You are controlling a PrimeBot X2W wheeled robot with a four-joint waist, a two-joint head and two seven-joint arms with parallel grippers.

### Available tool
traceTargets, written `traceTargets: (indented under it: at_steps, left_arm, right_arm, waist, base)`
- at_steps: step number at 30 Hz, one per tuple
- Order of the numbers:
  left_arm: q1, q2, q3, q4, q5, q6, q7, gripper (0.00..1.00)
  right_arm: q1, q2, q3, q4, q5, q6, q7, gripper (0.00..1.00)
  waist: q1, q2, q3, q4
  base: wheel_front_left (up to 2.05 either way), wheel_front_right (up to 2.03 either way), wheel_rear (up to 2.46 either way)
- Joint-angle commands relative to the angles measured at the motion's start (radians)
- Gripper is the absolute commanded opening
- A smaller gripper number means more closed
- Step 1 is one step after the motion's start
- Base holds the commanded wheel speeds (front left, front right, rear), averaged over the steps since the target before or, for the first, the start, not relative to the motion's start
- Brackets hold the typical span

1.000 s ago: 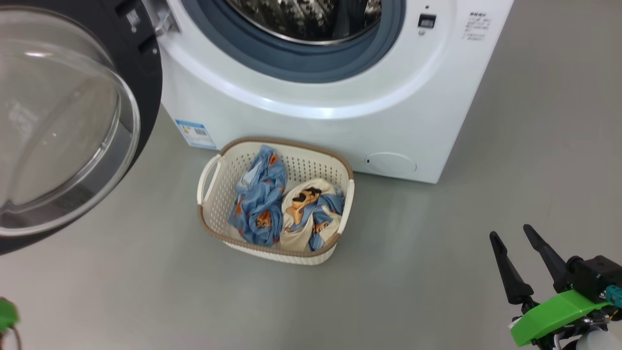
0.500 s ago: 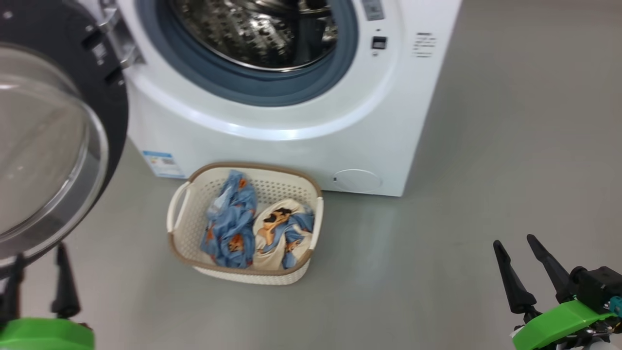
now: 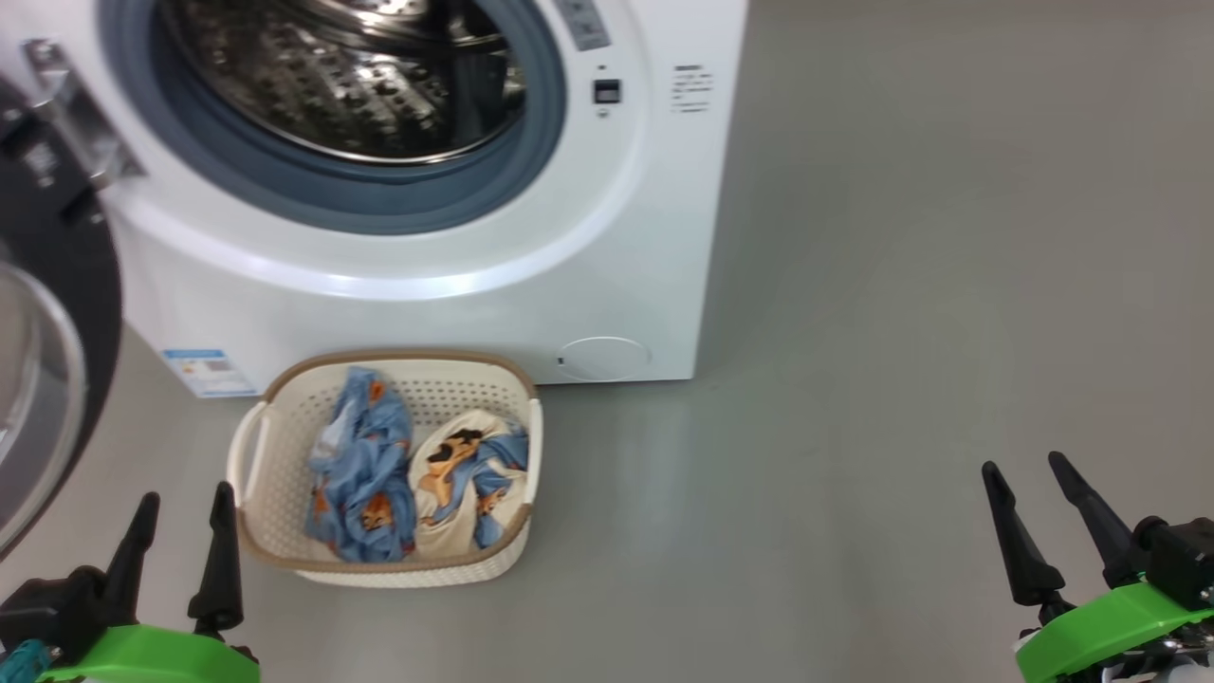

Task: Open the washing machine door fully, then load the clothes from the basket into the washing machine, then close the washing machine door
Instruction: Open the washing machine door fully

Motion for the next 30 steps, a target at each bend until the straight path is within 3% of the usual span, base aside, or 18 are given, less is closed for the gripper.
traceTargets:
  at_steps: [1, 13, 30]
  left_arm:
    - [-0.005, 0.038, 0.023, -0.027, -0.007, -0.001, -0.006, 1.00]
    - [0.005, 0.053, -0.006, -0.053, -0.028, -0.001, -0.006, 1.00]
    - [0.008, 0.073, -0.036, -0.045, -0.063, -0.002, -0.006, 1.00]
  right_arm:
    - [-0.005, -0.022, 0.009, -0.026, 0.002, 0.002, -0.012, 1.00]
    - [0.010, -0.016, -0.017, -0.033, 0.004, 0.002, -0.012, 1.00]
    - [0.024, -0.006, -0.023, -0.040, 0.004, 0.002, -0.012, 1.00]
  waist:
    - [0.0000, 0.0000, 0.000, -0.038]
    - [0.0000, 0.0000, -0.017, -0.108]
    - [0.0000, 0.0000, -0.023, -0.115]
  base:
    - [0.00, 0.00, 0.00]
    - [0.00, 0.00, 0.00]
    - [0.01, -0.02, 0.02]
